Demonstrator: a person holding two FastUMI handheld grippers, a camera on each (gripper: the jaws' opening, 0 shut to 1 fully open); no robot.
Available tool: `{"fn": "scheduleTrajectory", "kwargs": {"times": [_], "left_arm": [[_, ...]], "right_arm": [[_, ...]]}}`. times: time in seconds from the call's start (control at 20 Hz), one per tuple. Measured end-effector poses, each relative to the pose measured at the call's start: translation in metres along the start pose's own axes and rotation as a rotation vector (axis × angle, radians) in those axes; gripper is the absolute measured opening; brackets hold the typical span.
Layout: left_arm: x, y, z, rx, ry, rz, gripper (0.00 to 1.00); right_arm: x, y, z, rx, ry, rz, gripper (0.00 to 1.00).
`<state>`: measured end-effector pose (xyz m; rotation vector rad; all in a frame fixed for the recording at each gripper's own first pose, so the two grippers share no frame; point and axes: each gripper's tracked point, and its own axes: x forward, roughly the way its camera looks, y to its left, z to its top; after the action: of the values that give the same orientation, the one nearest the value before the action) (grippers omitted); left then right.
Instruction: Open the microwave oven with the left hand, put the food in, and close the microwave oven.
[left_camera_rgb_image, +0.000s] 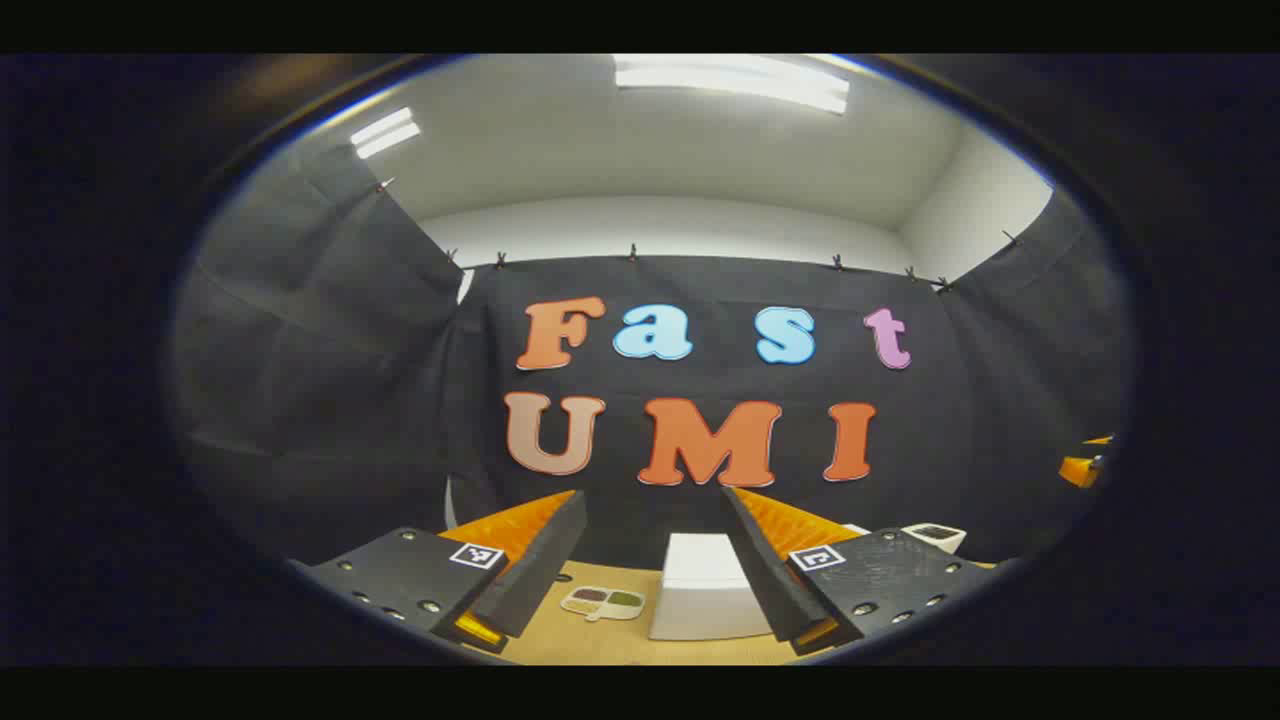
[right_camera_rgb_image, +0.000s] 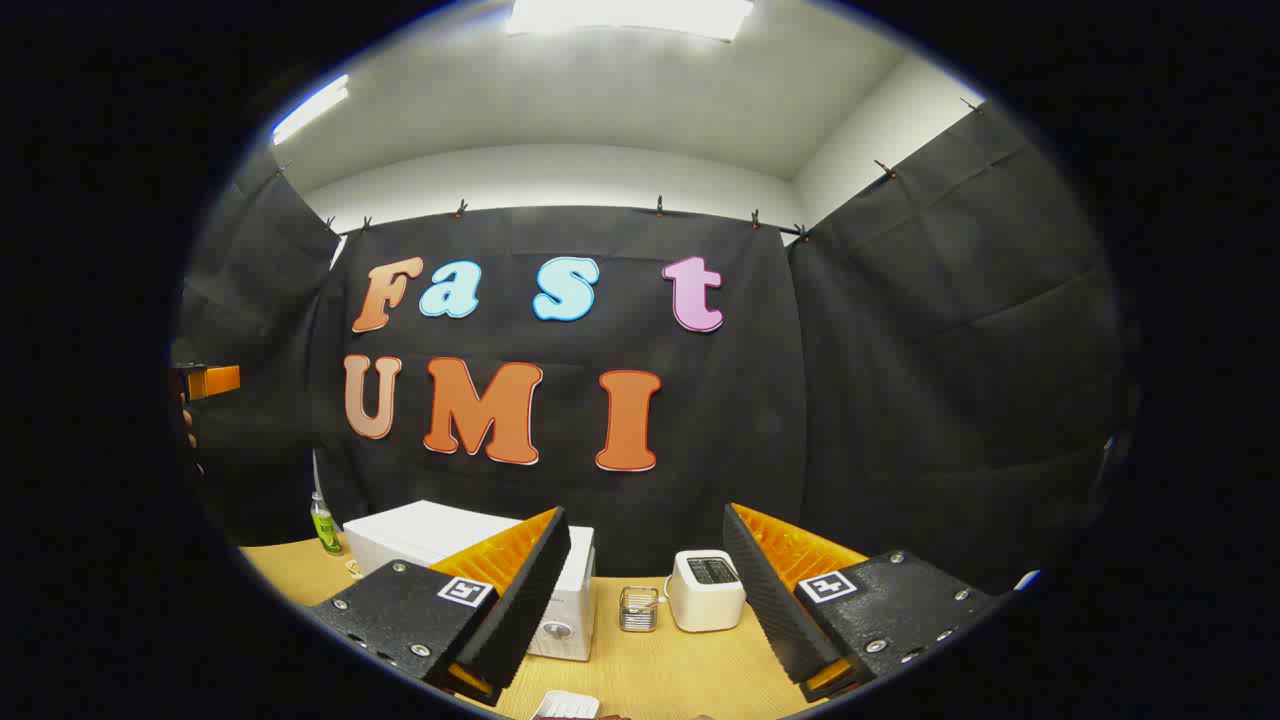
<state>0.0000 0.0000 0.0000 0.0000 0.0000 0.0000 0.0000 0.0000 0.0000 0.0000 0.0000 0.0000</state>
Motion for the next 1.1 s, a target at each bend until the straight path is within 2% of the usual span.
{"fn": "scheduleTrajectory", "kwargs": {"times": [0.05, 0.25, 0.3, 0.4, 0.45, 0.5, 0.55, 0.65, 0.7, 0.75, 0.9, 1.0, 1.05, 1.1], "left_arm": [[0.002, -0.001, -0.007, -0.005, 0.021, -0.006, 0.87], [0.002, -0.004, -0.017, -0.017, 0.05, -0.035, 0.88], [0.002, -0.005, -0.02, -0.015, 0.054, -0.037, 0.91], [0.002, -0.006, -0.026, -0.017, 0.064, -0.042, 0.91], [0.002, -0.006, -0.028, -0.02, 0.07, -0.045, 0.87], [0.001, -0.007, -0.03, -0.02, 0.075, -0.048, 0.91], [0.0, -0.009, -0.033, -0.022, 0.081, -0.055, 0.88], [-0.003, -0.012, -0.038, -0.018, 0.094, -0.068, 0.91], [-0.002, -0.014, -0.04, -0.015, 0.098, -0.078, 0.91], [0.0, -0.017, -0.038, -0.014, 0.101, -0.089, 0.91], [0.002, -0.024, -0.033, -0.007, 0.094, -0.121, 0.87], [-0.002, -0.027, -0.032, 0.003, 0.092, -0.124, 0.87], [-0.007, -0.028, -0.03, 0.003, 0.091, -0.122, 0.91], [-0.011, -0.028, -0.025, 0.002, 0.083, -0.116, 0.87]], "right_arm": [[0.0, 0.0, -0.002, -0.001, 0.011, 0.001, 0.95], [-0.002, 0.004, -0.011, 0.006, 0.044, 0.006, 0.95], [-0.005, 0.005, -0.015, 0.01, 0.054, 0.006, 0.95], [-0.014, 0.005, -0.02, 0.021, 0.073, 0.012, 0.95], [-0.017, 0.007, -0.022, 0.025, 0.081, 0.018, 0.95], [-0.019, 0.008, -0.024, 0.027, 0.091, 0.021, 0.95], [-0.021, 0.01, -0.027, 0.024, 0.1, 0.026, 0.95], [-0.026, 0.013, -0.031, 0.01, 0.122, 0.032, 0.95], [-0.028, 0.015, -0.034, 0.006, 0.135, 0.035, 0.99], [-0.032, 0.018, -0.036, 0.005, 0.145, 0.04, 0.95], [-0.038, 0.021, -0.031, -0.002, 0.137, 0.043, 0.95], [-0.038, 0.02, -0.024, -0.015, 0.114, 0.04, 0.96], [-0.037, 0.021, -0.019, -0.018, 0.101, 0.044, 0.96], [-0.034, 0.022, -0.015, -0.015, 0.089, 0.049, 0.95]]}}
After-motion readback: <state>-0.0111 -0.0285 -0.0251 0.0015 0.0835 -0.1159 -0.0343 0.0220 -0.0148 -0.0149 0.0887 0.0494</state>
